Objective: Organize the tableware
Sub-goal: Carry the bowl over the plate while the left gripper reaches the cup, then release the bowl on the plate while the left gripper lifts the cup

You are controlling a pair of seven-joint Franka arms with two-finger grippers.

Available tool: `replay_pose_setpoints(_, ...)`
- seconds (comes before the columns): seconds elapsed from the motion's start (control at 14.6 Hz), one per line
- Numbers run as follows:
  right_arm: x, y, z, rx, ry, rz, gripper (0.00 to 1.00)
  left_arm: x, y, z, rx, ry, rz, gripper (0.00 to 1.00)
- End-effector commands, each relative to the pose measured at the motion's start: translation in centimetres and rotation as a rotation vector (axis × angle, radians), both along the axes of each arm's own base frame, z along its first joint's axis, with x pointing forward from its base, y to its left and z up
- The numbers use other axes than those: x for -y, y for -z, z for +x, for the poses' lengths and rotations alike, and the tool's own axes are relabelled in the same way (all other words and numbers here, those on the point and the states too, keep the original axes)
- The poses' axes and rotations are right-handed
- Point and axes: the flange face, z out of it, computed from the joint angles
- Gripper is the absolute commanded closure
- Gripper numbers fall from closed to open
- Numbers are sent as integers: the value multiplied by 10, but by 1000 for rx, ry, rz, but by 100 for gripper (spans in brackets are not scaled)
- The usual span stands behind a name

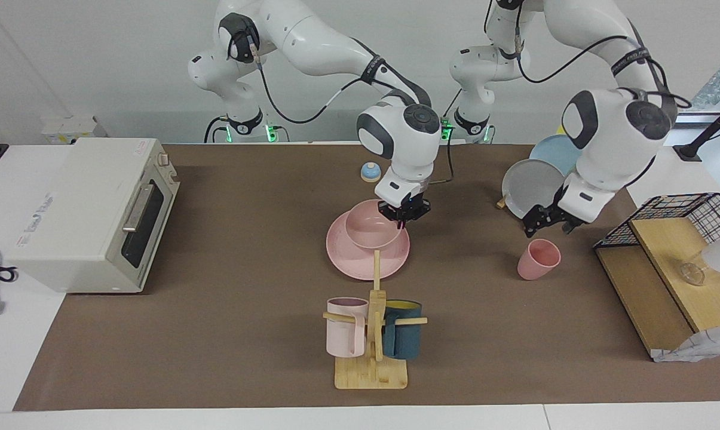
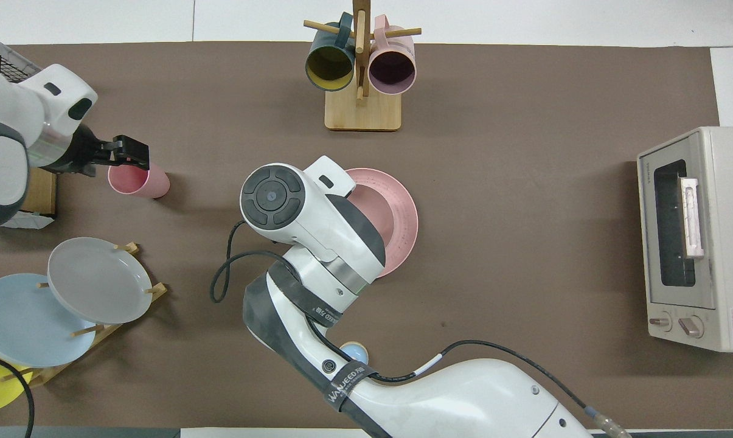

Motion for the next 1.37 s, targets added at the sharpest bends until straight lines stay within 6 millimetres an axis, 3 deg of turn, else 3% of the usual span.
replay_pose_setpoints(0.0,11,2,-9,-2,24,-2,100,8,19,10,16,-27,-1,0)
replay_pose_setpoints(0.34,14,9,-13,7,19,0,100,8,35,13,28,-29,-4,0)
replay_pose_setpoints(0.62,14,10,-13,16,17,7,62,8,57,7,34,-28,-3,0)
replay_pose_setpoints(0.75,13,-13,-4,22,24,9,49,8,59,6,30,-22,0,13)
replay_pose_setpoints(0.82,12,-23,-1,8,28,-5,45,8,61,5,26,-17,2,28)
replay_pose_setpoints(0.89,19,-38,10,15,40,-1,42,7,62,4,25,-17,4,62)
replay_pose_setpoints(0.96,38,-57,28,35,67,17,39,6,63,4,22,-10,7,99)
replay_pose_setpoints(1.03,69,-76,46,42,83,33,30,4,63,4,21,-5,11,100)
replay_pose_setpoints(1.16,142,-126,61,24,28,19,0,-1,63,3,21,16,12,100)
replay_pose_setpoints(1.3,229,-172,67,-26,-27,-7,0,-2,62,5,24,19,12,100)
